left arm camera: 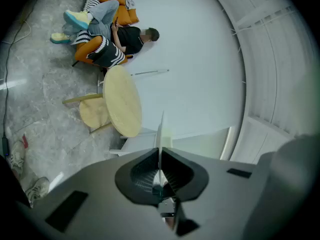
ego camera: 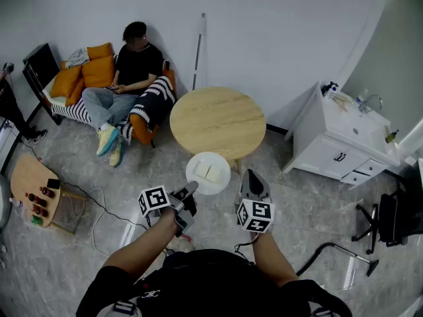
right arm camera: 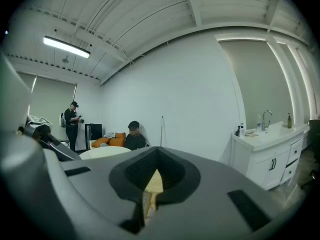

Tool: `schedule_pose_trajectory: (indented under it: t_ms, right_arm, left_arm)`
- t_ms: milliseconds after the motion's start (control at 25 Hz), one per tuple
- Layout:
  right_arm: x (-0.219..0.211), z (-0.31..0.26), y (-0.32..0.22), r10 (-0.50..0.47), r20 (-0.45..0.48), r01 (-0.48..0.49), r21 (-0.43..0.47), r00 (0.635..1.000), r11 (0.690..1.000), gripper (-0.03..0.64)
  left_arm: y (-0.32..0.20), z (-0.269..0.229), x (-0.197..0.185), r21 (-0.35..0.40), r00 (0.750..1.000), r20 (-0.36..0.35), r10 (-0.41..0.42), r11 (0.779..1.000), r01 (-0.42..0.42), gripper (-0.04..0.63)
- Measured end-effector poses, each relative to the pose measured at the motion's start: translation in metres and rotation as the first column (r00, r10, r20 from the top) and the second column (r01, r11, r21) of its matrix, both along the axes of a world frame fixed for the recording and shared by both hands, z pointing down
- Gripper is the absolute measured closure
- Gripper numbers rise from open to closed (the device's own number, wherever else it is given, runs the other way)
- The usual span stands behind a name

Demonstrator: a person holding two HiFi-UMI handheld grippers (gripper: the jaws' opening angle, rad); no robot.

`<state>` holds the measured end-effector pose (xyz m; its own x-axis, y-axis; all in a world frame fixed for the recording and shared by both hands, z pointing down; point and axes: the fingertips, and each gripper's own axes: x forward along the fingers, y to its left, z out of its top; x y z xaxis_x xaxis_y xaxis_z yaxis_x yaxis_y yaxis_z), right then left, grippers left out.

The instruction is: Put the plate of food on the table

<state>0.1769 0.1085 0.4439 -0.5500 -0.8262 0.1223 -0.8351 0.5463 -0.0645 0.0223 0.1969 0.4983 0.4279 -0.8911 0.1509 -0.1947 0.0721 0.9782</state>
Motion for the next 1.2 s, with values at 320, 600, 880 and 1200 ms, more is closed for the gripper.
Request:
schedule_pose_trajectory:
  t_ms: [320, 600, 880, 1200]
  right_arm:
    - [0.002, 0.003, -0.008, 0.009, 0.044, -0.008, -0.032, 0.999, 0.999, 0.610]
    - [-0.006, -0.002, -0.012, 0.045, 0.064, -0.045, -0.013, 0.997, 0.999, 0.609]
    - [-0.006, -0.002, -0.019, 0.065, 0.050, -0.064, -0.008, 0.997, 0.998, 0.609]
    - [-0.018, 0.000, -0.018, 0.078, 0.034, -0.077, -0.011, 0.996, 0.997, 0.609]
  left_arm:
    - [-0.003, -0.003, -0.004, 0.007, 1.000, 0.008, -0.005, 1.000, 0.005, 0.575]
    - [-0.005, -0.004, -0.021, 0.013, 1.000, -0.014, -0.016, 1.000, 0.016, 0.575]
    - [-0.014, 0.000, -0.022, 0.002, 1.000, -0.011, -0.003, 1.000, 0.003, 0.575]
    - [-0.017, 0.001, -0.032, -0.001, 1.000, -0.023, 0.018, 1.000, -0.018, 0.575]
